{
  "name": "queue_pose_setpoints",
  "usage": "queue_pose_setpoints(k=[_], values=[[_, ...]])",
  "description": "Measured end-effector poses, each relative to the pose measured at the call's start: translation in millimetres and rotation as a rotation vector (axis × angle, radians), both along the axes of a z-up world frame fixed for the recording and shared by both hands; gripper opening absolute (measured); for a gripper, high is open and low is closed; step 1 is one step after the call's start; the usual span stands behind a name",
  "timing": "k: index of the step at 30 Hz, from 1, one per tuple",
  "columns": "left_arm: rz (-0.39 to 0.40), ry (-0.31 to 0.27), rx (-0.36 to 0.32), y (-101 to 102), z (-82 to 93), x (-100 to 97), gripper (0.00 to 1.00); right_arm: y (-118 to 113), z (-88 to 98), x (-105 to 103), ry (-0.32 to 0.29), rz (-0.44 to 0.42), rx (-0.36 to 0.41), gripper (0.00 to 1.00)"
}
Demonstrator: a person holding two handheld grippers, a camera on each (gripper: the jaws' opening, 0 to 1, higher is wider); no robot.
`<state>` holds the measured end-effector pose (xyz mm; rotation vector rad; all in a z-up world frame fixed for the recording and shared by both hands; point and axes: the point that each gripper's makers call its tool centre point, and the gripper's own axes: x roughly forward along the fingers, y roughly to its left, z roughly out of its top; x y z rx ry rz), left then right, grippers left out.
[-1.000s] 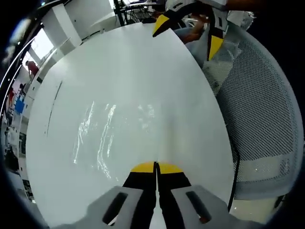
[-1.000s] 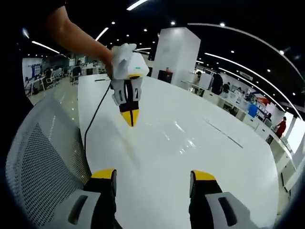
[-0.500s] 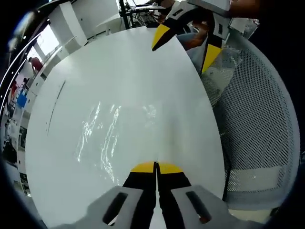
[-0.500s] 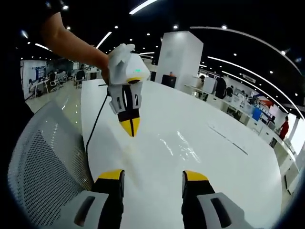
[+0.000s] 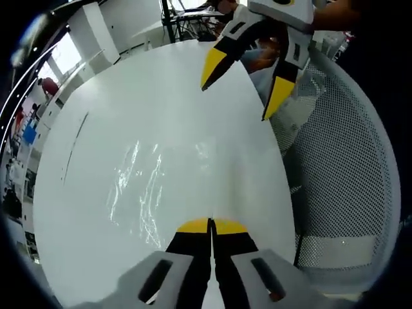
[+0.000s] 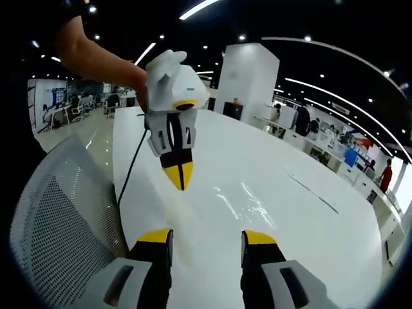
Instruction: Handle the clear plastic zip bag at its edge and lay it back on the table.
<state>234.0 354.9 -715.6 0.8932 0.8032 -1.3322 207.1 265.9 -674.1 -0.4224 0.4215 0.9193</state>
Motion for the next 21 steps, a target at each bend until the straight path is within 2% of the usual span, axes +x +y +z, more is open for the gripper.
queue_pose_setpoints(k=[11, 21], values=[[-0.008, 0.018, 0.002, -11.9, 1.8, -7.7, 0.0, 13.6, -0.6, 1.3, -0.001, 0.04, -0.003, 0.32], [0.019, 0.044, -0.004, -22.4, -0.6, -15.1, 0.0, 28.8, -7.2, 0.9, 0.009, 0.087, -0.023, 0.24]])
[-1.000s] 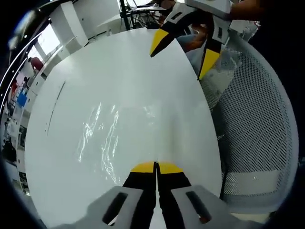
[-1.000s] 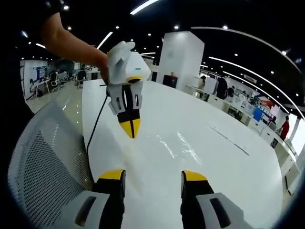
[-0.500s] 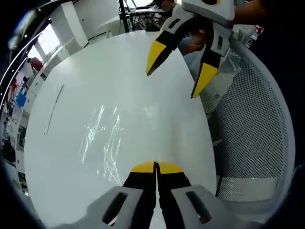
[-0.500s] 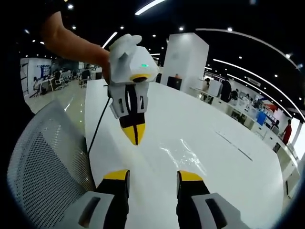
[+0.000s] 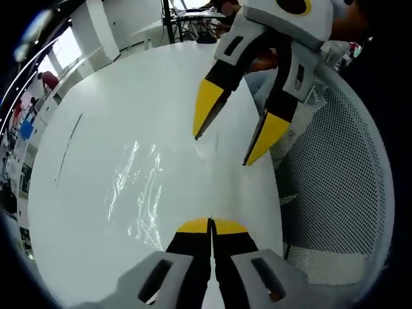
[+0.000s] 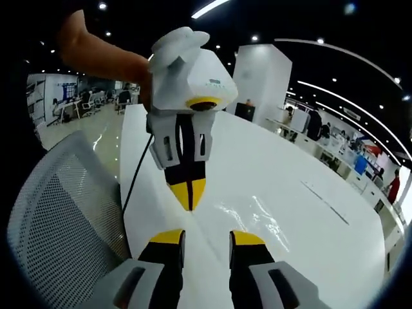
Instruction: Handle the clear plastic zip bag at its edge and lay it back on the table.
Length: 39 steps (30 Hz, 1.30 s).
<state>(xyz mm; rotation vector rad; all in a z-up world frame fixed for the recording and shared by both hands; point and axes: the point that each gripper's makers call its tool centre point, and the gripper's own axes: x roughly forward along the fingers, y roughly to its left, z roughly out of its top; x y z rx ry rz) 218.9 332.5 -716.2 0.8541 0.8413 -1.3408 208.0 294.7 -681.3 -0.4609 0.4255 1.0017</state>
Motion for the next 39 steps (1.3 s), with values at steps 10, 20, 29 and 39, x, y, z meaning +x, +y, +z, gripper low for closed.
queue_pose_setpoints(k=[10, 20, 29, 39], values=[[-0.005, 0.024, 0.01, -6.1, -2.3, -7.5, 0.0, 5.0, -10.8, 0.0, 0.013, 0.029, -0.029, 0.18], [-0.025, 0.031, 0.018, -11.4, -0.6, -9.5, 0.0, 15.6, -19.9, -4.0, 0.004, 0.1, -0.088, 0.13], [-0.049, 0.05, 0.01, -17.1, 1.3, -14.3, 0.0, 18.7, -28.8, -5.4, -0.009, 0.136, -0.139, 0.02], [-0.053, 0.042, -0.015, -18.2, 4.4, -15.6, 0.0, 18.3, -34.6, -7.0, -0.05, 0.184, -0.196, 0.0]])
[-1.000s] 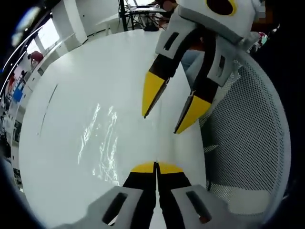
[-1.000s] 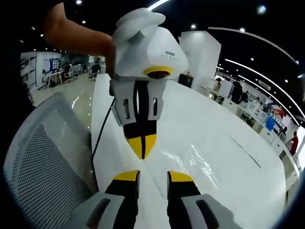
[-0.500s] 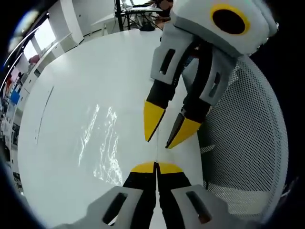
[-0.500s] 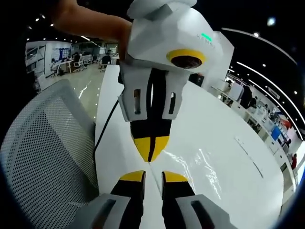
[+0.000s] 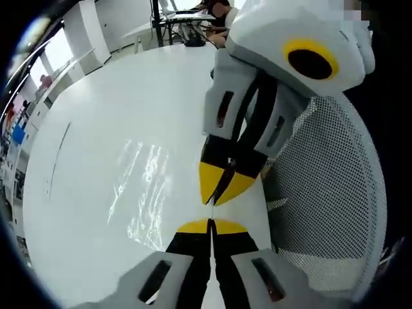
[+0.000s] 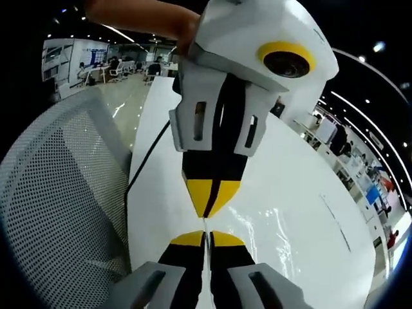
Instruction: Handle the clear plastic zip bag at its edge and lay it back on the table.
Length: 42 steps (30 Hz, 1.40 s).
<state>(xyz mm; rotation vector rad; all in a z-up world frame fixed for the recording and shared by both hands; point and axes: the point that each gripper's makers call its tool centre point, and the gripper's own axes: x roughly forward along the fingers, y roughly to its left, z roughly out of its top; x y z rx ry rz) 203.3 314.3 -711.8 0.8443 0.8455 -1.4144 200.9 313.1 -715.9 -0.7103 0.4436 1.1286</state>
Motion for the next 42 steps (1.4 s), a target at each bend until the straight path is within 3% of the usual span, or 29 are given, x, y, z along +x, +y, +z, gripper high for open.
queue_pose_setpoints(k=[3, 7, 11, 15, 23, 34, 37, 42], values=[[-0.005, -0.004, -0.011, -0.4, 1.7, -0.5, 0.0, -0.8, 0.2, -1.2, -0.008, 0.011, -0.006, 0.0], [-0.082, -0.058, -0.052, -2.0, 4.1, 0.3, 0.0, -1.9, 1.2, -1.2, -0.012, 0.019, -0.008, 0.0], [-0.089, -0.073, -0.099, -3.8, 8.4, 1.7, 0.19, -3.6, 2.2, 0.7, -0.015, 0.022, -0.011, 0.0], [-0.102, -0.121, -0.088, 4.2, 5.9, 8.4, 0.19, -4.8, 4.1, 2.0, -0.026, 0.023, -0.012, 0.0], [-0.066, -0.131, -0.131, 16.8, 10.0, 14.1, 0.3, -9.9, 6.2, 4.1, -0.039, 0.015, -0.011, 0.0], [-0.061, -0.172, -0.143, 35.9, 7.3, 23.7, 0.26, -15.4, 13.4, 6.9, -0.056, -0.001, 0.009, 0.0], [-0.056, -0.16, -0.147, 40.7, 3.0, 26.1, 0.27, -15.8, 13.4, 7.1, -0.048, -0.006, 0.012, 0.0], [-0.077, -0.171, -0.132, 45.8, -0.1, 27.4, 0.2, -14.4, 15.0, 7.2, -0.046, -0.009, 0.021, 0.0]])
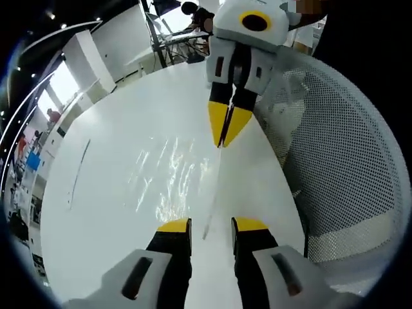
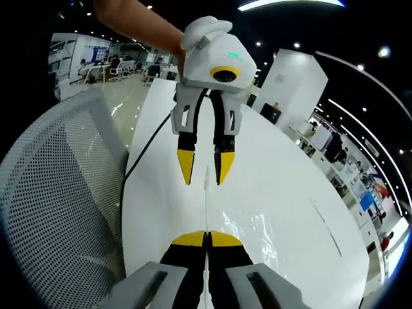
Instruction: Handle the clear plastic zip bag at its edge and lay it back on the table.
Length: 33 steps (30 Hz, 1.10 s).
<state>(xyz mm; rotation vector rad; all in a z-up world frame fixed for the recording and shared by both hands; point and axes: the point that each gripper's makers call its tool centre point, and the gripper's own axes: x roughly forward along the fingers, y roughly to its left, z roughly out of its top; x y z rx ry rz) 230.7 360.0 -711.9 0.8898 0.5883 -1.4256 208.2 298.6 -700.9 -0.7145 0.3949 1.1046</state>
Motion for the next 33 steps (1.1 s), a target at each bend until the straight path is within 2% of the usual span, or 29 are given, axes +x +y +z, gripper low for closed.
queue_pose_setpoints(k=[9, 22, 31, 33], values=[[-0.058, -0.088, 0.014, -2.4, 0.4, 4.4, 0.01, -0.1, 0.3, -1.5, 0.016, -0.002, 0.008, 0.0], [-0.125, -0.171, 0.029, -13.6, 1.2, 3.0, 0.0, -2.7, 1.6, 0.9, 0.029, -0.027, 0.023, 0.0], [-0.086, -0.168, 0.014, -15.1, 6.5, 7.0, 0.0, -5.0, 2.8, 2.8, 0.033, -0.056, 0.039, 0.0], [-0.082, -0.152, 0.017, -14.9, 6.8, 5.5, 0.0, -5.1, 3.0, 2.5, 0.034, -0.057, 0.04, 0.0]])
